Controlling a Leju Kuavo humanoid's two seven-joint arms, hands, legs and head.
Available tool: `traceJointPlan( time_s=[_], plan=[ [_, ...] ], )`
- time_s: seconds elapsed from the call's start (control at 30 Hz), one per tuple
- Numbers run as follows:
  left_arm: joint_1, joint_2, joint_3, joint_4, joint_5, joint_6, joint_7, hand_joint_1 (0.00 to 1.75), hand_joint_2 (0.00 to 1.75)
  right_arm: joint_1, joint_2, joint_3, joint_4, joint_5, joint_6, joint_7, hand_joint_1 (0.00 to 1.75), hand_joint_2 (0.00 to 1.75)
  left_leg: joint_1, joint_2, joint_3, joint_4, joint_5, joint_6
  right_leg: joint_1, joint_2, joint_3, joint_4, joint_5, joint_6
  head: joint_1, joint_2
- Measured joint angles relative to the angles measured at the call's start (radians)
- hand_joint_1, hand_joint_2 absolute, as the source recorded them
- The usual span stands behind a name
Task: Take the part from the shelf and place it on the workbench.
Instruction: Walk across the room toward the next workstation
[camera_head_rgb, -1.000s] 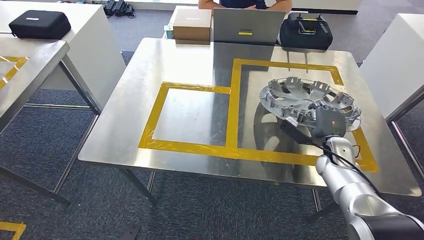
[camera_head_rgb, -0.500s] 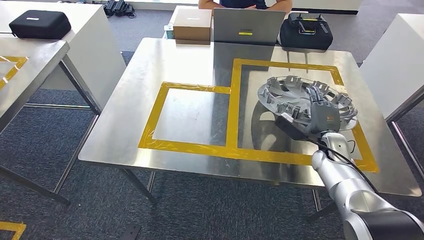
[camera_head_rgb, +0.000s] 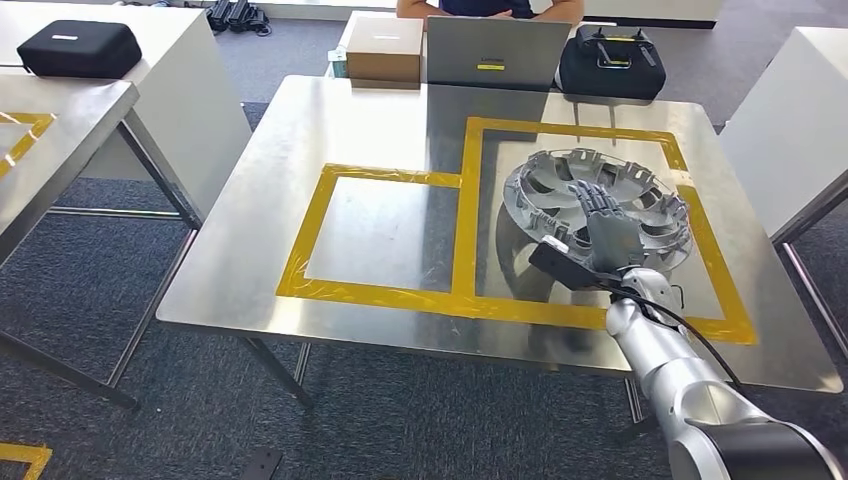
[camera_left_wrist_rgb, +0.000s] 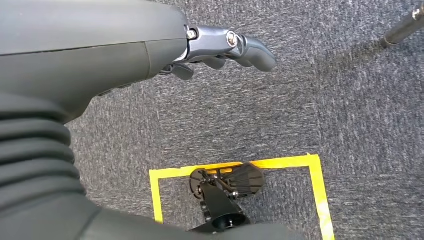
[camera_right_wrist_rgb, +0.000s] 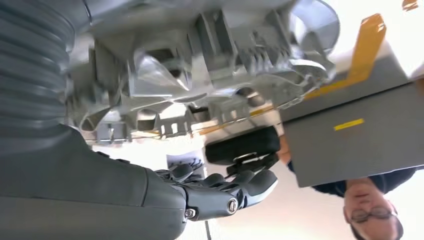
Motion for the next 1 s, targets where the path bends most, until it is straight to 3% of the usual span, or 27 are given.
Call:
traceJointPlan(
  time_s=[0.4,0.63,0.8,1.0],
  plan=[
    [0.001,-0.001,0.000,0.000,-0.001,-0.001,0.005,0.00,0.00,0.057,0.074,0.000,-0.050,-0.151,0.166,-0.200,0.00,1.75,0.000,0.000,0.000,0.000,0.000,0.000,0.000,0.000,0.000,0.000,0.000,0.000,0.000,0.000],
    [0.011,-0.001,0.000,0.000,0.004,0.004,0.012,0.00,0.00,0.142,0.075,0.108,-0.260,-0.509,0.202,-0.211,0.00,1.75,0.000,0.000,0.000,0.000,0.000,0.000,0.000,0.001,0.000,0.000,0.000,0.000,0.000,0.000],
    [0.021,-0.001,0.000,0.000,0.012,0.011,0.016,0.00,0.00,0.217,0.027,0.228,-0.491,-0.739,0.119,-0.211,0.00,1.75,0.000,0.000,0.000,0.000,0.000,0.000,0.000,0.001,-0.001,0.000,0.000,0.000,0.000,0.000],
    [0.031,-0.001,0.000,0.000,0.022,0.017,0.018,0.00,0.00,0.296,-0.037,0.313,-0.688,-0.796,0.034,-0.211,0.00,1.75,-0.001,0.001,0.000,0.000,-0.001,0.000,0.000,0.001,-0.001,-0.001,0.000,0.000,0.000,0.000]
  ],
)
